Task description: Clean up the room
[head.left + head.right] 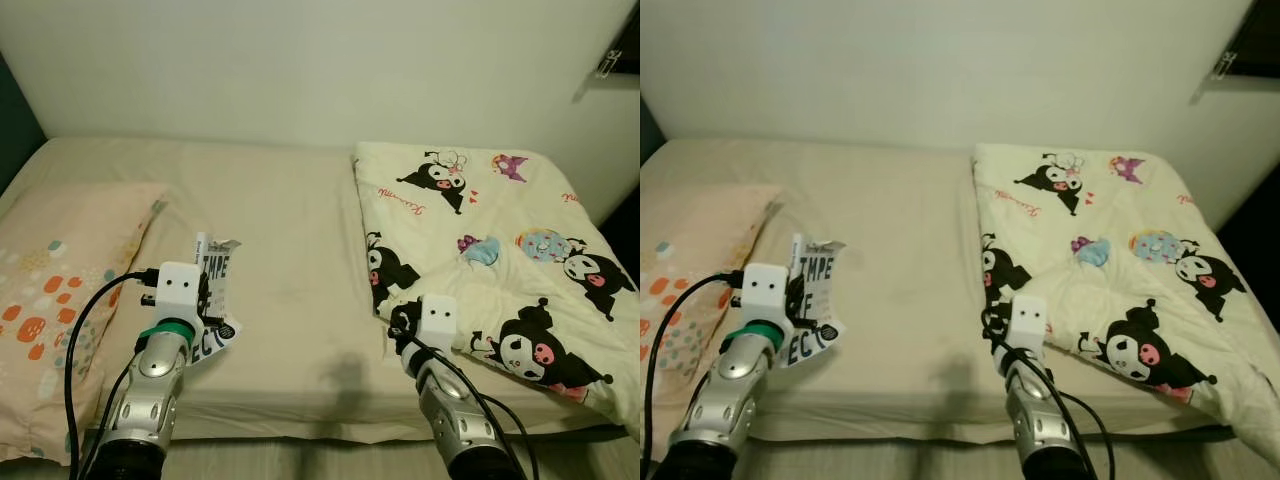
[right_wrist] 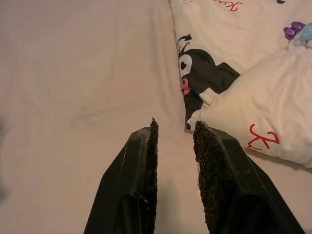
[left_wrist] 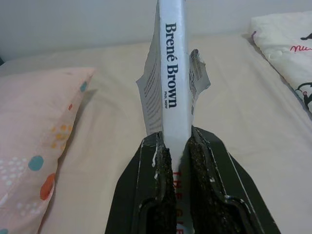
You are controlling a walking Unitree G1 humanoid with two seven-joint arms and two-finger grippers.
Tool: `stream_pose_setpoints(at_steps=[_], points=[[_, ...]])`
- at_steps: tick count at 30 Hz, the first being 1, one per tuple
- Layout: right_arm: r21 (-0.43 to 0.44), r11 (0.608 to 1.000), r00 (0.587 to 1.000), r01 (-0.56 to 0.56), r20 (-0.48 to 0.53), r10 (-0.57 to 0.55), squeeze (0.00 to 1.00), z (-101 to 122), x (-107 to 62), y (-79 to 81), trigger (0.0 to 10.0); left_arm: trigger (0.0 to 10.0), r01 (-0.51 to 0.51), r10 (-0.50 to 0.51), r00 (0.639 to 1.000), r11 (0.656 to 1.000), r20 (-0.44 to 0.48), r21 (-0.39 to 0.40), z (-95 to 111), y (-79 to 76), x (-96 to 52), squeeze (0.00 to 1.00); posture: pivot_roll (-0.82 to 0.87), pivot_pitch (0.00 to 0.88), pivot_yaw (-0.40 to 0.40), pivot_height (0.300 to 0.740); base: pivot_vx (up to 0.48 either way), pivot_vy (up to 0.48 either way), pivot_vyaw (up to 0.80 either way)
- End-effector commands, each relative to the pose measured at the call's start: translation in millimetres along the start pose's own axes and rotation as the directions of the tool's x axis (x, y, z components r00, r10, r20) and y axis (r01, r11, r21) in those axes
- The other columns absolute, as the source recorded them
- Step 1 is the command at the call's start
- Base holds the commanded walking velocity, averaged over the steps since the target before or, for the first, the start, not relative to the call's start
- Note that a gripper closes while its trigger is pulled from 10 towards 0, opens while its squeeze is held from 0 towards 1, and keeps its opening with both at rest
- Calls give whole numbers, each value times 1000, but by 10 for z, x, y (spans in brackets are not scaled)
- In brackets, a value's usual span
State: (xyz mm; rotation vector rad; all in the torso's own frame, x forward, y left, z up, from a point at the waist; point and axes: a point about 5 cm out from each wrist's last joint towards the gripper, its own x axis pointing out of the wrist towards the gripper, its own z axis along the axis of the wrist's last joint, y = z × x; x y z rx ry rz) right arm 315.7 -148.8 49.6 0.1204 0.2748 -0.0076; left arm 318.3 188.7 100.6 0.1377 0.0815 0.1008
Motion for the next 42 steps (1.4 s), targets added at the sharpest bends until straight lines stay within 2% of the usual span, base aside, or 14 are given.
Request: stream_pose_setpoints(at_steps=[1, 8, 14, 42], points=[[-6, 1000, 1000, -3, -17, 2, 0, -57, -15, -13, 10000, 10000, 2, -1, 999, 1000, 41, -22, 47, 4, -26, 0, 103, 9, -15, 740, 0, 0, -800], [4, 1000, 1000, -9, -14, 9, 0, -50, -10, -5, 10000, 10000, -2, 5, 999, 998, 53, -61, 83, 12, -10, 0, 106, 17, -10, 740, 237, 0, -750], [-4, 1000, 999, -27, -16, 27, 0, -45, 0, 7, 10000, 10000, -4, 7, 998, 999, 57, -53, 100, 19, 2, 0, 108, 18, -8, 740, 274, 0, 0], [5, 999, 999, -43, -19, 43, 0, -51, 16, 47, 10000, 10000, -41, 43, 998, 998, 47, -38, 99, 63, 4, 0, 127, 24, -1, 740, 0, 0, 0]])
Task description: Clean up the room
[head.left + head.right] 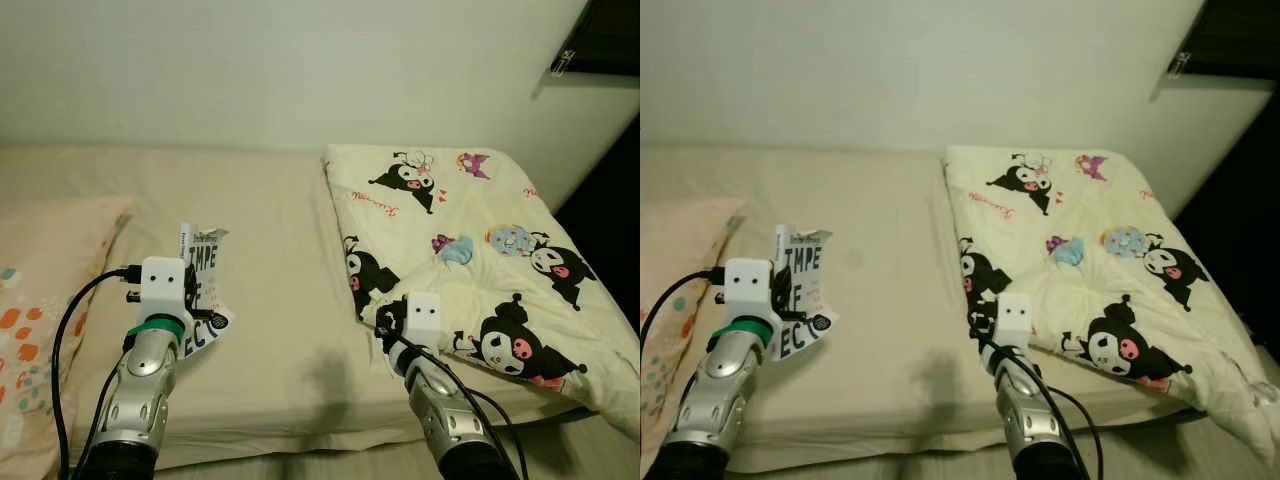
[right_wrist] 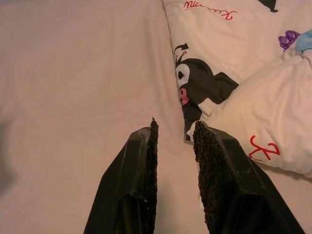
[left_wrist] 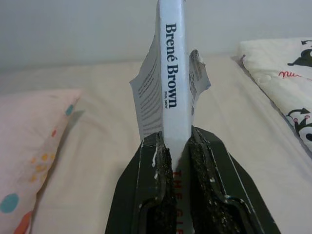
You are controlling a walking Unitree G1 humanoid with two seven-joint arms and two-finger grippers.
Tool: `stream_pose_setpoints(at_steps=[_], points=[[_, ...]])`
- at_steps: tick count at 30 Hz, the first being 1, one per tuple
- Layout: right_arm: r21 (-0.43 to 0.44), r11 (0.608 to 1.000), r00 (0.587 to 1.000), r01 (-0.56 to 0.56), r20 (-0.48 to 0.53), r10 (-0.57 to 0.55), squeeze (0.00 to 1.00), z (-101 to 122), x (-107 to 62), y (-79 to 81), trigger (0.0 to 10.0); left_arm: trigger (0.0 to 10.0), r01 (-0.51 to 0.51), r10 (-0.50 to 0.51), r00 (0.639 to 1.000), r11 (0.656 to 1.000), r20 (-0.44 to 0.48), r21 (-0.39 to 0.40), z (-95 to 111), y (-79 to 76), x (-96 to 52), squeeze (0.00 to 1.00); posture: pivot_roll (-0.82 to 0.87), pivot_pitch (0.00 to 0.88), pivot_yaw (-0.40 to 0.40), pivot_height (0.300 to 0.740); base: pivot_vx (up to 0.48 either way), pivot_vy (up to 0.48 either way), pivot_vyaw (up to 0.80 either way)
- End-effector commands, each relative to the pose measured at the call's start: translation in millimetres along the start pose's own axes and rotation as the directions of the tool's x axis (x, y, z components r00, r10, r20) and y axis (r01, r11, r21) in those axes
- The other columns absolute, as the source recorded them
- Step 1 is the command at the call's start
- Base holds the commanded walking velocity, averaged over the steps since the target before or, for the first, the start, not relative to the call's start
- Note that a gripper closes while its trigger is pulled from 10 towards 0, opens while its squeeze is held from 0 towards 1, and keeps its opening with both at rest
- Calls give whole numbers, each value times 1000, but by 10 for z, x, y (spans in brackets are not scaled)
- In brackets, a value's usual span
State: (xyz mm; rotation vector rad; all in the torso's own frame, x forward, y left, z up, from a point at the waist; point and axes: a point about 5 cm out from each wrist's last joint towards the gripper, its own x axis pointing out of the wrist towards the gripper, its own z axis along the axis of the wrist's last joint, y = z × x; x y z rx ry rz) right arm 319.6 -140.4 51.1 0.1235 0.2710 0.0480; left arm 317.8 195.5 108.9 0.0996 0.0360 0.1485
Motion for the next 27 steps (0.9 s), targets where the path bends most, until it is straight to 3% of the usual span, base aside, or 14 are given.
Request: stream_pose_setpoints(at_steps=[1, 6, 27], points=[[9, 1000, 1000, 12, -20, -12, 0, -65, -20, -38, 10000, 10000, 7, -7, 1000, 1000, 8, 5, 26, -18, 7, 0, 127, 24, -1, 740, 0, 0, 0], [10, 1000, 1000, 15, -19, -15, 0, -59, -15, -41, 10000, 10000, 9, -9, 1000, 1000, -16, -7, -4, -18, 8, 0, 128, 25, 0, 740, 0, 49, 0], [21, 999, 1000, 25, -18, -25, 0, -75, -14, -34, 10000, 10000, 31, -31, 999, 999, -37, 14, -25, -4, 21, 0, 133, 19, 15, 740, 0, 435, 0]])
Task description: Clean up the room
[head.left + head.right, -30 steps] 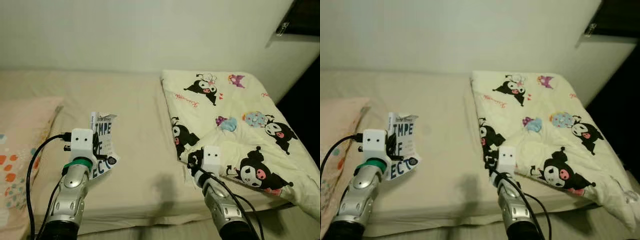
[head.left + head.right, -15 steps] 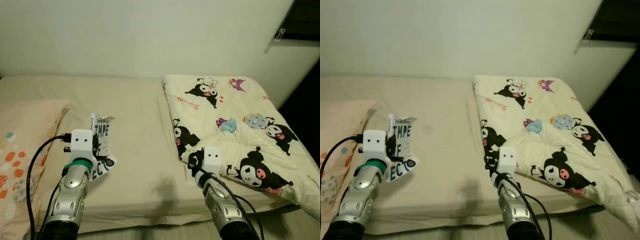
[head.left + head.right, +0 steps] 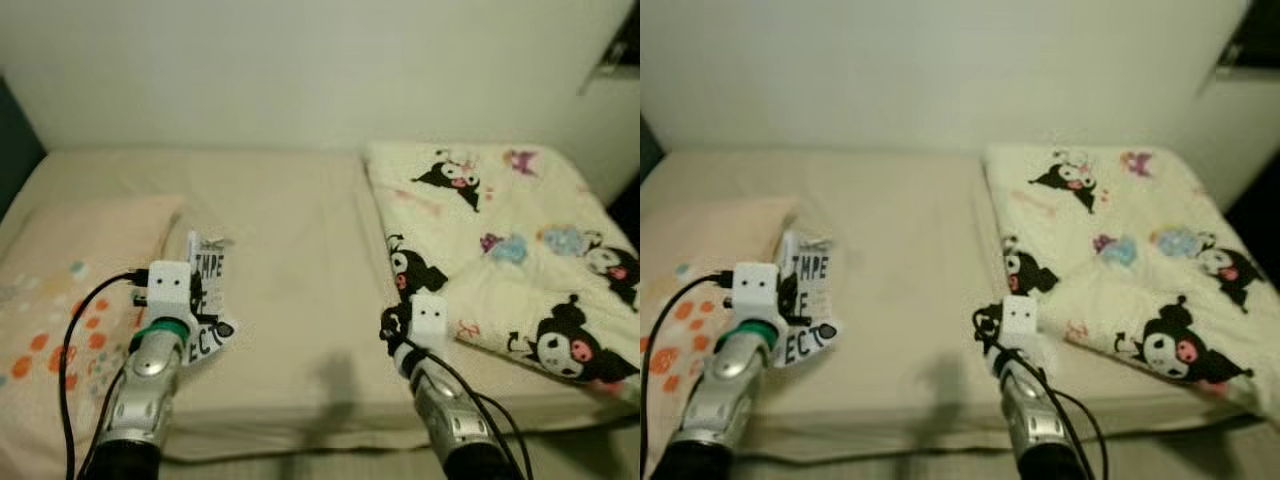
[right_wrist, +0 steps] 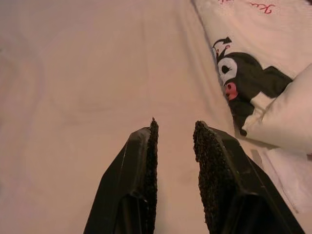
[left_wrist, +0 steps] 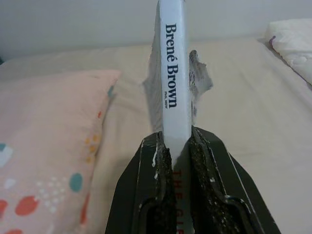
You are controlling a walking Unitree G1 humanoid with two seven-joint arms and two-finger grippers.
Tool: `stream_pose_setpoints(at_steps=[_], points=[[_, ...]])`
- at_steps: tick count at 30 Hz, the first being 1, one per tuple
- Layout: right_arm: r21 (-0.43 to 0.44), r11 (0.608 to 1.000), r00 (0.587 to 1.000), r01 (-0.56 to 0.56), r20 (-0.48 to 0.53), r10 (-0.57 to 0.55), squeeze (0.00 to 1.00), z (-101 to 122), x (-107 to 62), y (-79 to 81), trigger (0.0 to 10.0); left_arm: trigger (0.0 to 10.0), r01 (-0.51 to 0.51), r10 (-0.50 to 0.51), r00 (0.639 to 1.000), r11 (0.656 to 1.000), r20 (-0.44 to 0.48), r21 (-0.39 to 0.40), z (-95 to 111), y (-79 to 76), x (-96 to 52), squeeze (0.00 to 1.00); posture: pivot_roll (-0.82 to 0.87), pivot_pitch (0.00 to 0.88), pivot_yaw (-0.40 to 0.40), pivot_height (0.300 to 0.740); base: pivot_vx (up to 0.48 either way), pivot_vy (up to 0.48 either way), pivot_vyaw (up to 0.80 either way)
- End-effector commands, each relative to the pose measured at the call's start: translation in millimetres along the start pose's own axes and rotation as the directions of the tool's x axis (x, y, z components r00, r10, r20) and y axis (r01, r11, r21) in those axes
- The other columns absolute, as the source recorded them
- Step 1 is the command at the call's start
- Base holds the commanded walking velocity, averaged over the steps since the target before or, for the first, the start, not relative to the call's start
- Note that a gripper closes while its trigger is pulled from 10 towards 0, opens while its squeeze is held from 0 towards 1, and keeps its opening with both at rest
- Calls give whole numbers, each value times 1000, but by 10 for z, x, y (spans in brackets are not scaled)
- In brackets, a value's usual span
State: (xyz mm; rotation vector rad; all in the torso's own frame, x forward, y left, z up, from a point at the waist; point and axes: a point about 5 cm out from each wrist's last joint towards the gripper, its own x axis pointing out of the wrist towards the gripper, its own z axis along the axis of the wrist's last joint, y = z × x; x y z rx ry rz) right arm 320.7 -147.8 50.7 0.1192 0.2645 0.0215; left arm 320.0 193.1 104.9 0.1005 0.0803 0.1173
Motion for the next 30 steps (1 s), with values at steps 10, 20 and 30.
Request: stream_pose_setpoints(at_steps=[10, 20, 30], points=[[29, 1000, 1000, 8, -27, -8, 0, -103, -29, 33, 10000, 10000, 40, -38, 999, 998, -37, 49, -12, 33, 14, 0, 134, 15, 27, 740, 0, -226, 0], [34, 999, 999, 16, -29, -15, 0, -127, -40, 35, 10000, 10000, 63, -56, 995, 996, -87, 70, -78, 9, 46, 0, 130, 2, 35, 740, 0, -142, 0], [63, 996, 998, 61, -30, -59, 0, -132, -54, -18, 10000, 10000, 160, -158, 986, 986, 42, -44, 159, -86, 165, 0, 117, 4, 42, 740, 0, 0, 0]])
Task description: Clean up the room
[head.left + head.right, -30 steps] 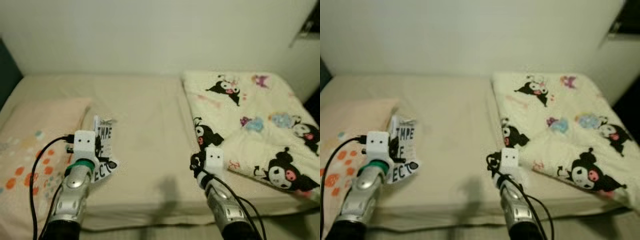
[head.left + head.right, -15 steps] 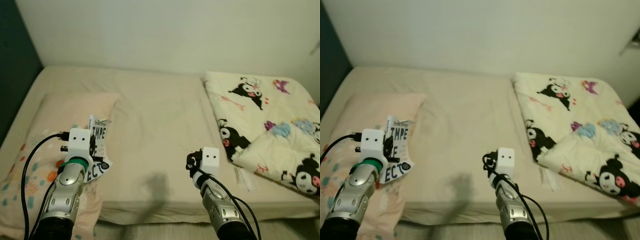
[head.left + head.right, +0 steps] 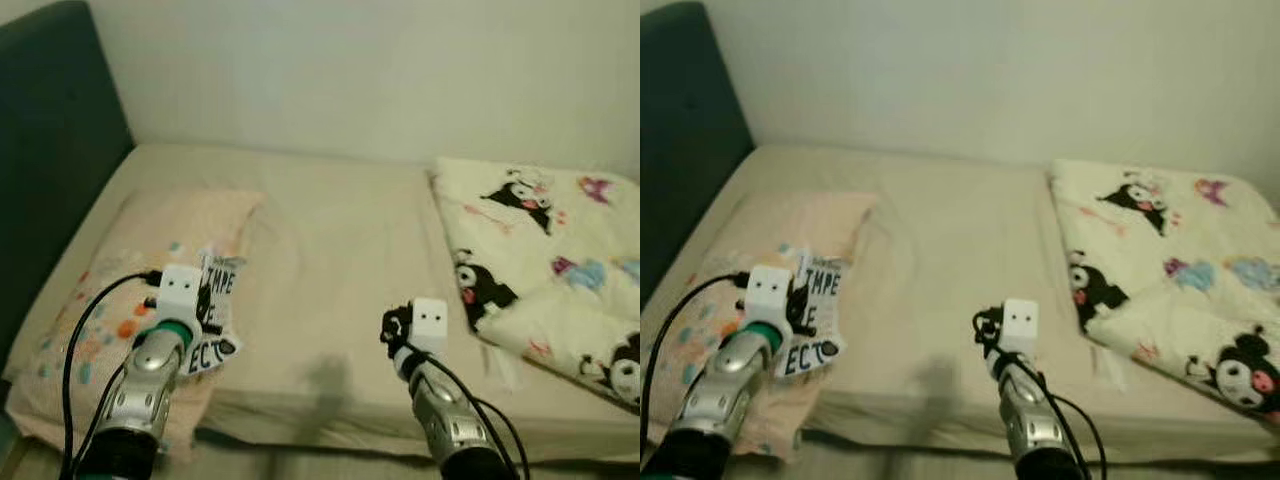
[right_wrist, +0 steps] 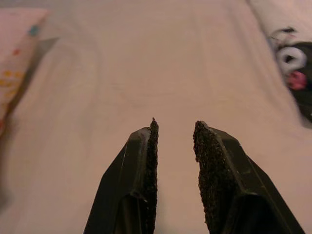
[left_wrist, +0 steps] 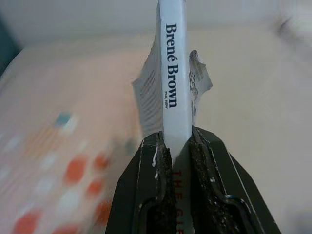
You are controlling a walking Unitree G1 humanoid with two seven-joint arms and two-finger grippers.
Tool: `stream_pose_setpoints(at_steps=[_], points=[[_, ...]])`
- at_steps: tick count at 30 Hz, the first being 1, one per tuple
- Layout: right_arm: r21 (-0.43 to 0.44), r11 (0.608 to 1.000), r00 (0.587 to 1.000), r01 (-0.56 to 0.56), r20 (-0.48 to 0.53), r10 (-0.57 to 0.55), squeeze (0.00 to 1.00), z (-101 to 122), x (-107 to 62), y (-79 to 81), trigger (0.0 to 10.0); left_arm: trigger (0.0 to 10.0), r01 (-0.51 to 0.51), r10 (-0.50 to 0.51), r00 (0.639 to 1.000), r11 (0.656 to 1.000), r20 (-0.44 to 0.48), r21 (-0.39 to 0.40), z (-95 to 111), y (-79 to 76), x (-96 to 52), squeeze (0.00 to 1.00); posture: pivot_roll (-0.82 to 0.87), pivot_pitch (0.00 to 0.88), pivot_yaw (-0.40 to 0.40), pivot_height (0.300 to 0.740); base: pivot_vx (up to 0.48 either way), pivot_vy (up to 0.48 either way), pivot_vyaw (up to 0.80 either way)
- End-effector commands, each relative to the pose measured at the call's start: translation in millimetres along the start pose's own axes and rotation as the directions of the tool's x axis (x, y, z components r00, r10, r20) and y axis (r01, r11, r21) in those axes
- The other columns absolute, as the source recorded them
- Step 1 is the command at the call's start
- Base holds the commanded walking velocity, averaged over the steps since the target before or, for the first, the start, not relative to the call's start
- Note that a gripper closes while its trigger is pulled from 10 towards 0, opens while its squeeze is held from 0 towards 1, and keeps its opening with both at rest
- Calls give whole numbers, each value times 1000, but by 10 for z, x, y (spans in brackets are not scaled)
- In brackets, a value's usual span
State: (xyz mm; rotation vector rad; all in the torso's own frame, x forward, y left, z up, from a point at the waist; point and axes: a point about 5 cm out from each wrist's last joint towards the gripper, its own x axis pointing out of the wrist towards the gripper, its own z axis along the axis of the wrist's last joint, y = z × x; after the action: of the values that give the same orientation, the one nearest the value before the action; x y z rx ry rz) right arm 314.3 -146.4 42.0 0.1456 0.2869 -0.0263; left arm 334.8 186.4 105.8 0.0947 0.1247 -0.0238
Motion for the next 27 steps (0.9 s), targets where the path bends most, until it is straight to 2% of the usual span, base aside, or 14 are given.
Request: stream_pose_setpoints(at_steps=[1, 3, 4, 6, 11, 13, 15, 17, 27], points=[[31, 999, 1000, 15, -10, -15, 0, -30, -14, -22, 10000, 10000, 20, -16, 997, 999, 80, -43, 133, 0, 23, 0, 117, 4, 42, 740, 0, 0, 0], [48, 999, 1000, 3, 9, -4, 0, -4, -18, -10, 10000, 10000, 44, -29, 990, 993, 134, -109, 215, -28, 34, 0, 109, 8, 42, 730, 0, 0, 0], [48, 999, 1000, 3, 9, -4, 0, -4, -18, -10, 10000, 10000, 44, -29, 990, 993, 134, -109, 215, -28, 34, 0, 109, 8, 42, 730, 0, 0, 0], [44, 999, 1000, 2, 11, -3, 0, -8, -28, -15, 10000, 10000, 40, -16, 990, 985, 137, -168, 205, -30, 47, 0, 102, 6, 40, 720, 0, 0, 0], [31, 999, 1000, 10, 4, -10, 0, -33, -58, -52, 10000, 10000, 48, -32, 995, 984, 97, -169, 119, -62, 53, 0, 88, 3, 35, 705, 0, 0, 0], [29, 999, 1000, 13, 2, -13, 0, -40, -67, -69, 10000, 10000, 64, -51, 995, 987, 89, -148, 103, -81, 55, 0, 89, 7, 34, 700, 0, 0, 0], [29, 999, 1000, 19, -2, -19, 0, -47, -79, -100, 10000, 10000, 100, -94, 993, 993, 77, -69, 72, -119, 55, 0, 89, 10, 31, 690, 0, 0, 0], [29, 999, 1000, 22, -2, -22, 0, -50, -86, -112, 10000, 10000, 117, -114, 991, 992, 72, -47, 59, -137, 49, 0, 86, 7, 31, 685, 0, 0, 0], [28, 999, 1000, 24, -10, -24, 0, -62, -107, -136, 10000, 10000, 172, -172, 984, 985, 42, -17, 0, -219, 34, 0, 85, 10, 24, 640, 0, 0, 0]])
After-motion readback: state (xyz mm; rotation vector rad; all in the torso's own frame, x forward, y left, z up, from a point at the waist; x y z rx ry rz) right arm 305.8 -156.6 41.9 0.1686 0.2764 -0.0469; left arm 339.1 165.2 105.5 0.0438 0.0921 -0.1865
